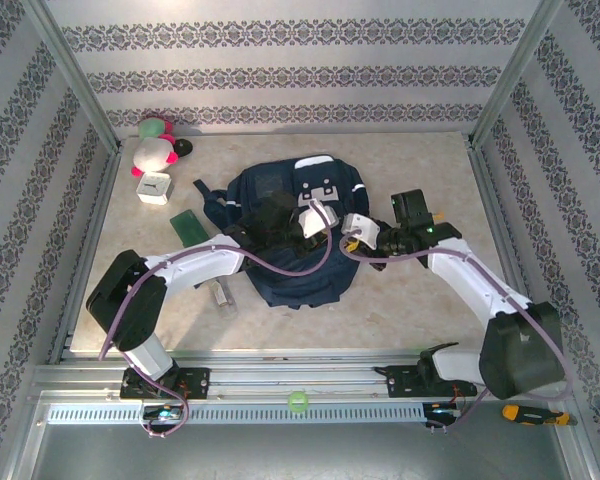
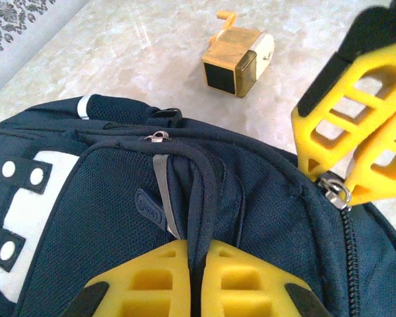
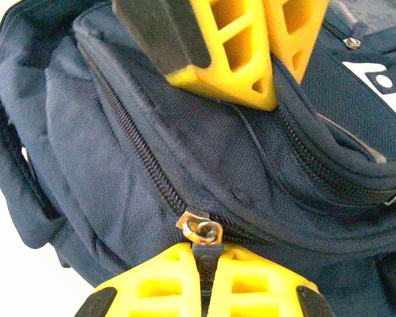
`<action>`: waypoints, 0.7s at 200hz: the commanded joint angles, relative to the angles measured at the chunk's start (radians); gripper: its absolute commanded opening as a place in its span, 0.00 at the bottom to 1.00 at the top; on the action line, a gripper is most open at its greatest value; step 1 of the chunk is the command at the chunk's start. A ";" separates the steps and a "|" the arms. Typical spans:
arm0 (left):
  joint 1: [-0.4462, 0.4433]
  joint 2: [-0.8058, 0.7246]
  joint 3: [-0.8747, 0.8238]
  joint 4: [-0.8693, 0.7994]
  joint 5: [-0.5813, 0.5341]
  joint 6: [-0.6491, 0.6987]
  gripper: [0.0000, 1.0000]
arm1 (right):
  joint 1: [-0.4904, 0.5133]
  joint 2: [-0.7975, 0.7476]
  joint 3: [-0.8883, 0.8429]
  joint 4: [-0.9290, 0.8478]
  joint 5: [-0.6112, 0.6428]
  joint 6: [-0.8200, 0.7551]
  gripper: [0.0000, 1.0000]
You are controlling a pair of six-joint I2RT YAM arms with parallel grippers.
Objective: Pack the student bag
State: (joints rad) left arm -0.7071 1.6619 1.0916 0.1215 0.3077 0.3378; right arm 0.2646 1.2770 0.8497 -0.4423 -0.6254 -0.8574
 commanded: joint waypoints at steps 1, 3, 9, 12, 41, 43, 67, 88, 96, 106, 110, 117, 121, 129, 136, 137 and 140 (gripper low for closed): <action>0.004 0.009 0.010 0.132 -0.009 -0.063 0.00 | 0.018 -0.045 -0.081 0.107 -0.085 0.168 0.00; 0.004 0.009 0.009 0.134 -0.006 -0.064 0.00 | 0.018 -0.046 -0.086 0.119 -0.086 0.181 0.01; 0.004 0.006 0.006 0.142 0.001 -0.069 0.00 | 0.017 -0.049 -0.101 0.151 -0.095 0.220 0.03; 0.004 0.004 0.004 0.146 0.005 -0.071 0.00 | 0.015 -0.050 -0.108 0.167 -0.102 0.244 0.05; 0.004 -0.008 -0.004 0.162 0.046 -0.083 0.01 | 0.009 -0.037 -0.139 0.217 -0.192 0.359 0.21; 0.003 -0.009 -0.003 0.162 0.049 -0.083 0.01 | 0.010 -0.035 -0.138 0.214 -0.193 0.359 0.21; 0.003 -0.017 -0.006 0.174 0.063 -0.084 0.01 | 0.005 -0.031 -0.134 0.202 -0.185 0.371 0.26; 0.003 -0.028 -0.019 0.196 0.065 -0.092 0.01 | 0.000 -0.027 -0.127 0.201 -0.202 0.374 0.26; 0.003 -0.031 -0.023 0.204 0.064 -0.095 0.01 | -0.001 -0.028 -0.124 0.202 -0.206 0.381 0.26; 0.004 -0.031 -0.026 0.207 0.062 -0.096 0.01 | -0.003 -0.031 -0.123 0.209 -0.218 0.395 0.26; 0.003 -0.030 -0.027 0.207 0.062 -0.096 0.01 | -0.006 -0.032 -0.125 0.211 -0.226 0.402 0.26; 0.003 -0.029 -0.028 0.208 0.062 -0.097 0.01 | -0.007 -0.036 -0.129 0.221 -0.239 0.416 0.26; 0.004 -0.029 -0.029 0.212 0.062 -0.098 0.01 | -0.008 -0.037 -0.132 0.227 -0.242 0.428 0.25; 0.004 -0.027 -0.031 0.218 0.061 -0.102 0.01 | -0.011 -0.042 -0.140 0.244 -0.246 0.461 0.25; 0.004 -0.027 -0.031 0.220 0.063 -0.103 0.01 | -0.013 -0.047 -0.147 0.261 -0.247 0.496 0.23; 0.003 -0.026 -0.030 0.221 0.063 -0.103 0.01 | -0.015 -0.048 -0.149 0.263 -0.247 0.502 0.23; 0.003 -0.025 -0.030 0.222 0.062 -0.104 0.01 | -0.015 -0.049 -0.153 0.272 -0.247 0.520 0.23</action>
State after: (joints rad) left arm -0.7052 1.6630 1.0569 0.2062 0.3401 0.2653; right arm 0.2565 1.2461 0.7219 -0.2359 -0.7841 -0.4526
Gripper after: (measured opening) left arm 0.074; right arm 0.244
